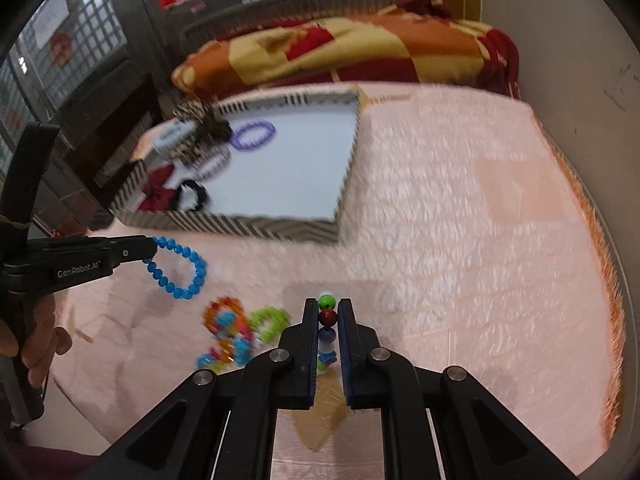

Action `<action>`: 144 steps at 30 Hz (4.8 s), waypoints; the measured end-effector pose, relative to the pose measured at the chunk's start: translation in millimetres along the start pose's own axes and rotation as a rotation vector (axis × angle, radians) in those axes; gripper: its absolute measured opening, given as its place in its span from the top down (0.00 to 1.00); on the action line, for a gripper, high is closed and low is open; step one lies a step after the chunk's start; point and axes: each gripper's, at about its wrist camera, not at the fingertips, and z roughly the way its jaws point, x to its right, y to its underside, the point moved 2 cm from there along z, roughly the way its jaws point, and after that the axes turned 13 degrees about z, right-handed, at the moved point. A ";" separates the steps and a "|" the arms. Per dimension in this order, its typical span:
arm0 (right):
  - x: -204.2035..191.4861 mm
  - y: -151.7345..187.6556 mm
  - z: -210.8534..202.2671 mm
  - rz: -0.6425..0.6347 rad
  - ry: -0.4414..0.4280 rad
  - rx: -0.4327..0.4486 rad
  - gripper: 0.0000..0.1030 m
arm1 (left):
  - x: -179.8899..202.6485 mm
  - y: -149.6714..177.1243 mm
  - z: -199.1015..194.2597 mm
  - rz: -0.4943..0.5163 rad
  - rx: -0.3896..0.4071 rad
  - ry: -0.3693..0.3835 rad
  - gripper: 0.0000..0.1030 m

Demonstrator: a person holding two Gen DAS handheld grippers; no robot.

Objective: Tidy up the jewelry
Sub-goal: 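Grasp the blue bead bracelet with the left gripper while the right grasps the multicolour bracelet, then carry the blue and multicolour bracelets into the tray and open both grippers, then move both open grippers back over the last colourful bracelets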

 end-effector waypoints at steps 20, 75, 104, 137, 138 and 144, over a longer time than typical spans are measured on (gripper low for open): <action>-48.3 -69.6 -18.8 -0.079 -0.049 0.087 0.92 | -11.1 -54.2 -69.8 0.093 0.117 -0.060 0.93; -38.3 -173.4 174.6 0.060 -0.001 -0.119 0.67 | -48.1 -112.7 85.4 0.018 -0.093 -0.044 0.79; -34.1 -96.1 69.3 0.121 0.012 -0.017 0.60 | -23.0 -68.3 13.3 0.026 0.041 -0.151 0.62; -1.5 29.6 24.7 0.067 -0.027 -0.135 0.60 | 31.6 32.4 -10.2 -0.044 -0.009 -0.121 0.62; -2.2 33.1 26.8 0.058 -0.031 -0.140 0.60 | 30.9 35.0 -8.5 -0.050 -0.015 -0.117 0.62; 4.9 43.9 35.8 0.066 -0.016 -0.169 0.60 | 31.1 41.1 6.8 -0.086 -0.063 -0.054 0.62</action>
